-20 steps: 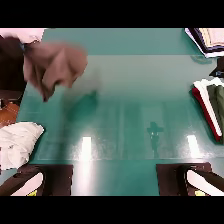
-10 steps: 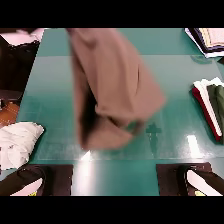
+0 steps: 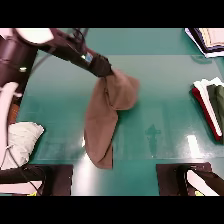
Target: Fold the shirts.
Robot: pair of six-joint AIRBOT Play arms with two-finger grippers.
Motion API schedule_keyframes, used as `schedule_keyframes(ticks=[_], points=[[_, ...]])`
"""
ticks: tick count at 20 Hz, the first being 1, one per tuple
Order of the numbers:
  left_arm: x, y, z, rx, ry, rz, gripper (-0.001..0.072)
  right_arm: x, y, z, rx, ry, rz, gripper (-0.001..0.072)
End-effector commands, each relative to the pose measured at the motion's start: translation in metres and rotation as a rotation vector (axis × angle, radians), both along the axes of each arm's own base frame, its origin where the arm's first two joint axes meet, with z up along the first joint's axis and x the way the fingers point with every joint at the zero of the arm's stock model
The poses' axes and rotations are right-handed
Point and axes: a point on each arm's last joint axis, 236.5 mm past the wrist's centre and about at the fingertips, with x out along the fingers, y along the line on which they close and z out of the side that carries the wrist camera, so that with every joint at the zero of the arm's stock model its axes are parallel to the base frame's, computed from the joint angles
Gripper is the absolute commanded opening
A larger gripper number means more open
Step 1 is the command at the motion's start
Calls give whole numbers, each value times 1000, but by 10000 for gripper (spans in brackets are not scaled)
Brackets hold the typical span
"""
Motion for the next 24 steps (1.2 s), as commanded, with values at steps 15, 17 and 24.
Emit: schedule_keyframes(ticks=[15,17,24], points=[[-136,137,-184,258,471,330,652,14,-1,-40,23,138,12,29],[-171,116,-204,202,529,314,652,18,-2,-46,27,154,12,29],[-237,82,-249,213,633,284,651,22,8,-47,69,153,39,29]])
